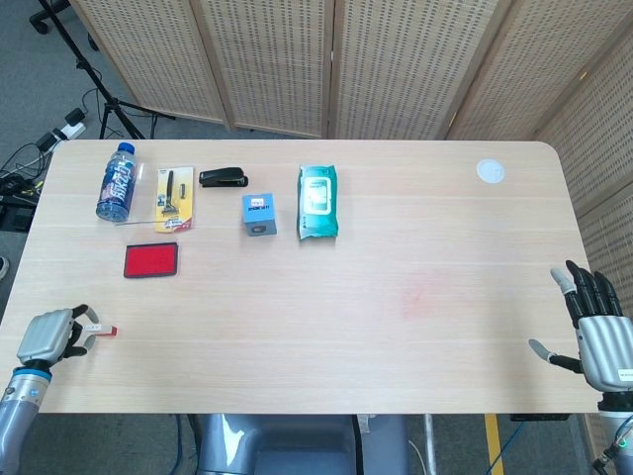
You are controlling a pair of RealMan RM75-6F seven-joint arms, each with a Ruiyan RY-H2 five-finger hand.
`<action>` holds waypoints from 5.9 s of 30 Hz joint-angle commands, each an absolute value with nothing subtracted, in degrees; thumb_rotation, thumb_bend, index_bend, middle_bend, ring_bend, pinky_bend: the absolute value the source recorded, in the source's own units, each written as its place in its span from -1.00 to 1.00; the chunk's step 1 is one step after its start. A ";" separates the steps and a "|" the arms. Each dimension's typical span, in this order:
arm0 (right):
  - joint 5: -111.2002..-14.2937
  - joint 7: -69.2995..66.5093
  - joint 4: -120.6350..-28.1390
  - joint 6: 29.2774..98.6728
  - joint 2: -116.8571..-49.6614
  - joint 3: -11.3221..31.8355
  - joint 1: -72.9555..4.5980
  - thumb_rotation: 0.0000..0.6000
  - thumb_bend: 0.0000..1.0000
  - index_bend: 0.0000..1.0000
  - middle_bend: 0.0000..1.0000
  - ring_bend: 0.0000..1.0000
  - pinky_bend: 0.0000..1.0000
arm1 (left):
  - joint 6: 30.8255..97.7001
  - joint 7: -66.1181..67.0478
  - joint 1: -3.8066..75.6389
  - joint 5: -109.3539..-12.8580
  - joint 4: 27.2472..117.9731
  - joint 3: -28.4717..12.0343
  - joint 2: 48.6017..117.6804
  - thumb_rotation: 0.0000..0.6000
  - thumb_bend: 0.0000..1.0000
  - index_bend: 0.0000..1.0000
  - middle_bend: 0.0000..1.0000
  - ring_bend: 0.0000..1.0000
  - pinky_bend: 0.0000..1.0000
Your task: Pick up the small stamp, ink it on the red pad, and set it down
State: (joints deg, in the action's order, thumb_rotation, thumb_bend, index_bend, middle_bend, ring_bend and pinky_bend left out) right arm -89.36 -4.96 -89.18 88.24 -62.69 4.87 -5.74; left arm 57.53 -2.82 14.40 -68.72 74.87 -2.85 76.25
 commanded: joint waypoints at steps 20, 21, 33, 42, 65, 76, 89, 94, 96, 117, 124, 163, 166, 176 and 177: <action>-89.15 -5.04 -89.01 87.81 -62.81 4.85 -5.87 1.00 -1.00 -1.00 -1.00 -1.00 -1.00 | 56.57 -2.43 14.91 -67.73 74.28 -3.21 76.73 1.00 -0.16 0.07 0.96 1.00 1.00; -89.11 -5.06 -89.00 87.79 -62.80 4.85 -5.88 1.00 -1.00 -1.00 -1.00 -1.00 -1.00 | 56.53 -2.44 14.93 -67.73 74.26 -3.21 76.71 1.00 -0.15 0.08 0.96 1.00 1.00; -88.90 -5.61 -88.99 87.82 -62.62 5.00 -5.86 1.00 -1.00 -1.00 -1.00 -1.00 -1.00 | 59.18 -3.67 14.54 -69.20 75.23 -3.82 76.24 1.00 -0.11 0.12 0.96 1.00 1.00; -88.88 -6.12 -88.95 87.58 -62.48 4.93 -5.91 1.00 -1.00 -1.00 -1.00 -1.00 -1.00 | 64.62 -5.69 15.52 -71.34 75.67 -7.56 75.86 1.00 -0.09 0.13 0.96 1.00 1.00; -85.24 -8.37 -87.62 83.83 -62.38 5.97 -7.11 1.00 -1.00 -1.00 -1.00 -1.00 -1.00 | 51.20 4.19 29.65 -56.35 66.81 -15.86 83.22 1.00 0.03 0.13 0.96 1.00 1.00; -84.72 -7.80 -87.45 83.07 -62.70 6.04 -7.45 1.00 -1.00 -1.00 -1.00 -1.00 -1.00 | 51.43 -0.87 30.82 -58.98 57.60 -15.22 88.70 1.00 0.09 0.15 0.96 1.00 1.00; -84.08 -7.75 -87.12 82.31 -62.87 6.19 -7.74 1.00 -1.00 -1.00 -1.00 -1.00 -1.00 | 49.03 -4.30 32.10 -60.38 51.48 -14.82 92.43 1.00 0.09 0.15 0.96 1.00 1.00; -83.81 -7.77 -87.03 82.07 -62.93 6.27 -7.84 1.00 -1.00 -1.00 -1.00 -1.00 -1.00 | 47.43 -4.28 32.73 -59.77 49.83 -14.97 93.66 1.00 0.10 0.15 0.96 1.00 1.00; -83.64 -7.90 -86.95 81.96 -62.91 6.33 -7.87 1.00 -1.00 -1.00 -1.00 -1.00 -1.00 | 46.91 -3.72 33.04 -59.54 49.39 -14.96 94.09 1.00 0.10 0.15 0.96 1.00 1.00; -83.60 -9.20 -86.90 82.19 -62.45 6.46 -7.73 1.00 -1.00 -1.00 -1.00 -1.00 -1.00 | 46.91 -0.65 33.45 -58.72 48.44 -15.14 95.90 1.00 0.12 0.16 0.96 1.00 1.00; -83.53 -9.23 -86.89 82.16 -62.44 6.47 -7.72 1.00 -1.00 -1.00 -1.00 -1.00 -1.00 | 46.46 -0.29 33.56 -58.23 47.68 -15.33 96.45 1.00 0.12 0.16 0.96 1.00 1.00; -83.82 -9.90 -87.10 82.38 -62.15 6.37 -7.58 1.00 -1.00 -1.00 -1.00 -1.00 -1.00 | 46.19 -1.17 33.41 -58.72 46.40 -15.87 97.08 1.00 0.12 0.17 0.96 1.00 1.00; -83.81 -9.89 -87.12 82.39 -62.14 6.38 -7.58 1.00 -1.00 -1.00 -1.00 -1.00 -1.00 | 46.56 -1.06 33.17 -58.91 48.63 -15.95 95.77 1.00 0.12 0.17 0.96 1.00 1.00; -84.09 -9.87 -87.33 82.71 -62.07 6.33 -7.48 1.00 -1.00 -1.00 -1.00 -1.00 -1.00 | 50.10 2.18 32.09 -58.90 58.71 -16.32 90.20 1.00 0.12 0.18 0.96 1.00 1.00; -84.12 -9.86 -87.36 82.76 -62.06 6.32 -7.47 1.00 -1.00 -1.00 -1.00 -1.00 -1.00 | 50.48 2.23 31.87 -59.03 59.71 -16.25 89.64 1.00 0.12 0.18 0.96 1.00 1.00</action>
State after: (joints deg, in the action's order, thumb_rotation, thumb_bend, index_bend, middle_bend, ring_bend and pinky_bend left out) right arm -84.13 -9.86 -87.36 82.76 -62.06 6.32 -7.47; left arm 49.24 1.68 32.38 -58.75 57.69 -16.19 91.07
